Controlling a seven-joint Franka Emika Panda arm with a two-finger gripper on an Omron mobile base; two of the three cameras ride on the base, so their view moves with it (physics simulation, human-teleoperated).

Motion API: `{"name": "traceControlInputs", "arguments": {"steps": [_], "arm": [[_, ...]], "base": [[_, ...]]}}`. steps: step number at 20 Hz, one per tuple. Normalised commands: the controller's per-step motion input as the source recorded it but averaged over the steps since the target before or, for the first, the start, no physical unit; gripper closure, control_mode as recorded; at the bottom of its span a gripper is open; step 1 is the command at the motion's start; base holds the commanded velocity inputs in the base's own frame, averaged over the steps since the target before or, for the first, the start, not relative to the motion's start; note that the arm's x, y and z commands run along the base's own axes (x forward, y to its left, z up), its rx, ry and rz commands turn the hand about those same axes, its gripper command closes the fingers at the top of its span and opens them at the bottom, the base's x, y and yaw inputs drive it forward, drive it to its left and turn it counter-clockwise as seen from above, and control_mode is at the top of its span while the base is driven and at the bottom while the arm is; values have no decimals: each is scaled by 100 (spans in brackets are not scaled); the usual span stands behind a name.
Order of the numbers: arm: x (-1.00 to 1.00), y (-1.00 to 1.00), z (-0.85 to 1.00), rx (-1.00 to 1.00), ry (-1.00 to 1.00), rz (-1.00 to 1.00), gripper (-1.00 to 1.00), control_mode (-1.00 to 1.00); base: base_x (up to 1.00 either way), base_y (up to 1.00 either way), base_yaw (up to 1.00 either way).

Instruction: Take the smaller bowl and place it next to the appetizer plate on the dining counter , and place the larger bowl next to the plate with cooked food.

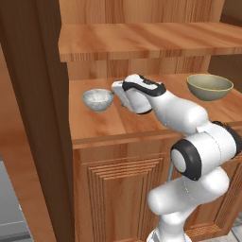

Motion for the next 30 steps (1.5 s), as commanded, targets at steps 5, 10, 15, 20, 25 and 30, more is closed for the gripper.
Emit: {"name": "traceControlInputs", "arguments": {"steps": [5,10,15,20,25,30], "arm": [[61,27,8,0,19,5,-100,-100],[52,28,-2,-1,24,5,-100,-100],[31,38,-15,-6,29,3,-100,-100],[-11,34,-18,-8,19,2,-100,-100],[-77,11,-8,-4,0,6,-100,-100],[-87,1,-30,-4,-3,9,-100,-100]], "base": [[0,0,0],[0,0,0],[0,0,0],[0,0,0],[0,0,0],[0,0,0]]}}
